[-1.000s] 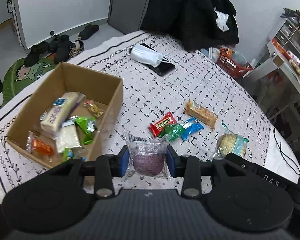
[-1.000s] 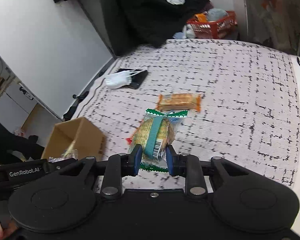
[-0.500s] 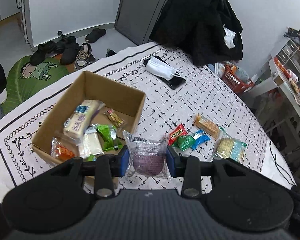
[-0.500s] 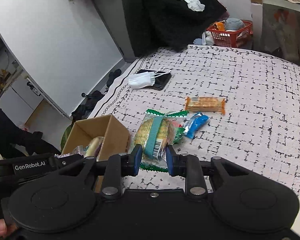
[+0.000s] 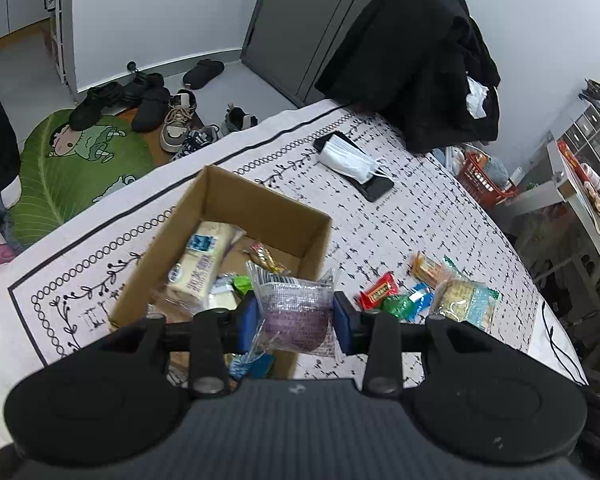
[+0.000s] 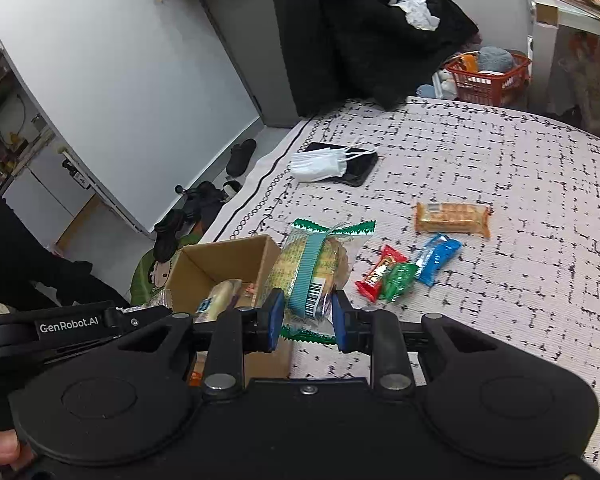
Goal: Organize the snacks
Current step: 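Carry the purple packet and cookie packet over the cardboard box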
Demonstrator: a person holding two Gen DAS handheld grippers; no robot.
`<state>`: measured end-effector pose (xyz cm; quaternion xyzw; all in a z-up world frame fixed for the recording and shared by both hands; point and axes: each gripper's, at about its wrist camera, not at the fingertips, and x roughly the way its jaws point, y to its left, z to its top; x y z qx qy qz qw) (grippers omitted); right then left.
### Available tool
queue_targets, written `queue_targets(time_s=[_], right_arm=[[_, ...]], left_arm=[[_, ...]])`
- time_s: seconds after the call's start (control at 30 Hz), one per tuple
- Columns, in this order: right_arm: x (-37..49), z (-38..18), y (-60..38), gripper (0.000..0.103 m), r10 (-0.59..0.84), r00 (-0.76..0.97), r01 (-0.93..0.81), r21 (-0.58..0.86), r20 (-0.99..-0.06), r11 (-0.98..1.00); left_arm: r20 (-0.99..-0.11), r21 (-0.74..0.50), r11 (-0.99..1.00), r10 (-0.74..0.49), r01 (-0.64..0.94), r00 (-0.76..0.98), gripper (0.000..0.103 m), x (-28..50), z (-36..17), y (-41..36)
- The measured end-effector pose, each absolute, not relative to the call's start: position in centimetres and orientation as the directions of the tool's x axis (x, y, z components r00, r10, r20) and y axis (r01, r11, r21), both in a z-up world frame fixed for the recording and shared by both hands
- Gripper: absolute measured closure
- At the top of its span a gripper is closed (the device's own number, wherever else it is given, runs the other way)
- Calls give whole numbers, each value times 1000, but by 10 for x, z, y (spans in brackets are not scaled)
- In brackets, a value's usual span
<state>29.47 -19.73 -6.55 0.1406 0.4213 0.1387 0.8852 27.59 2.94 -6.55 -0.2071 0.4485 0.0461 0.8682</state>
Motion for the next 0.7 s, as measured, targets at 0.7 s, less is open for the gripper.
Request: queue_targets(time_s=[0.7], right_arm=[[329, -75, -127, 78, 372, 557, -180, 330, -743, 927]], left_arm=[[-833, -388, 878, -202, -282, 515, 61, 314, -99, 81]])
